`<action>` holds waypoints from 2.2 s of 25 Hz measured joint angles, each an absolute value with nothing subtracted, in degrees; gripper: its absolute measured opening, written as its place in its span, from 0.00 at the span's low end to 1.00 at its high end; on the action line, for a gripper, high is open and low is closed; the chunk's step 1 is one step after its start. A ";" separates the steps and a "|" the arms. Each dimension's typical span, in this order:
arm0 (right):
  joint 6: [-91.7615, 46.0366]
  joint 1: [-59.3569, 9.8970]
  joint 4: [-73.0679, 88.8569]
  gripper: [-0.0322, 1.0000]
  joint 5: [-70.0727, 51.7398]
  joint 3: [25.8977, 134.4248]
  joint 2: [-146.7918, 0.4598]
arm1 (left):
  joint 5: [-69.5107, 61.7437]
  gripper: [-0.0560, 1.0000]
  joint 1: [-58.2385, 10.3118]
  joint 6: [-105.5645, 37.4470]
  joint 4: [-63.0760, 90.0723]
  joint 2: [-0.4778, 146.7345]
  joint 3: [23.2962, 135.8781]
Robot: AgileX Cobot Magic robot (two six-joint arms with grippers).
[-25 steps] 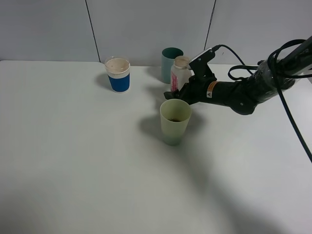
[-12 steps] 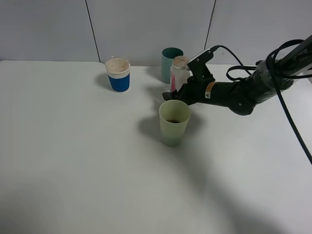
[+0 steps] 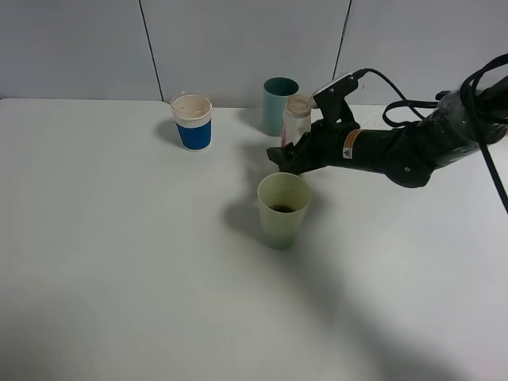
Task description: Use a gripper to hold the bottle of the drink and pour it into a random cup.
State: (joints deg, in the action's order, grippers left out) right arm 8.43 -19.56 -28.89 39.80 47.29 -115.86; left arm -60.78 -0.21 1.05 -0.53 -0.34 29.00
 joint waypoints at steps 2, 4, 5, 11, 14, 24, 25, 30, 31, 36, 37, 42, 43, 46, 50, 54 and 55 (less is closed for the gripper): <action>8.43 -19.56 -28.68 0.76 39.87 45.54 -114.83 | -60.78 0.93 -0.21 1.05 -0.53 -0.34 29.00; 8.30 -19.56 -28.48 0.76 40.04 44.14 -113.54 | -60.78 0.93 -0.21 1.05 -0.53 -0.34 29.00; 8.14 -19.56 -28.48 0.76 40.22 43.49 -112.80 | -60.78 0.93 -0.21 1.05 -0.53 -0.34 29.00; 7.31 -19.56 -26.97 0.76 40.77 40.94 -107.57 | -60.78 0.93 -0.21 1.05 -0.53 -0.34 29.00; 7.27 -19.56 -26.92 0.76 39.46 40.82 -105.23 | -60.78 0.93 -0.21 1.05 -0.53 -0.34 29.00; 6.03 -19.56 -23.67 0.76 29.65 40.70 -94.83 | -60.78 0.93 -0.21 1.05 -0.53 -0.34 29.00; 5.40 -19.56 -22.83 0.76 28.12 40.70 -93.07 | -60.78 0.93 -0.21 1.05 -0.53 -0.34 29.00; -0.39 -19.56 -15.55 0.76 19.83 40.70 -83.45 | -60.78 0.93 -0.21 1.05 -0.53 -0.34 29.00; -2.64 -19.56 -13.67 0.76 17.87 40.70 -81.81 | -60.78 0.93 -0.21 1.05 -0.53 -0.34 29.00; -10.32 -18.52 -8.16 0.76 9.80 40.70 -72.89 | -60.78 0.93 -0.21 1.05 -0.53 -0.34 29.00; -10.58 -17.82 -7.75 0.76 8.65 40.70 -71.03 | -60.78 0.93 -0.21 1.05 -0.53 -0.34 29.00; -10.91 -13.63 -7.46 0.76 3.37 40.70 -61.47 | -60.78 0.93 -0.21 1.05 -0.53 -0.34 29.00; -10.91 -12.42 -7.51 0.76 1.95 40.70 -59.20 | -60.78 0.93 -0.21 1.05 -0.53 -0.34 29.00; -10.71 -8.29 -7.96 0.76 -3.05 40.70 -52.63 | -60.78 0.93 -0.21 1.05 -0.53 -0.34 29.00; -9.06 -2.86 -8.96 0.76 -11.17 40.70 -43.61 | -60.78 0.93 -0.21 1.05 -0.53 -0.34 29.00; -6.03 0.19 -8.96 0.76 -19.44 40.70 -34.43 | -60.78 0.93 -0.21 1.05 -0.53 -0.34 29.00; -5.70 0.42 -8.96 0.76 -20.98 40.70 -32.07 | -60.78 0.93 -0.21 1.05 -0.53 -0.34 29.00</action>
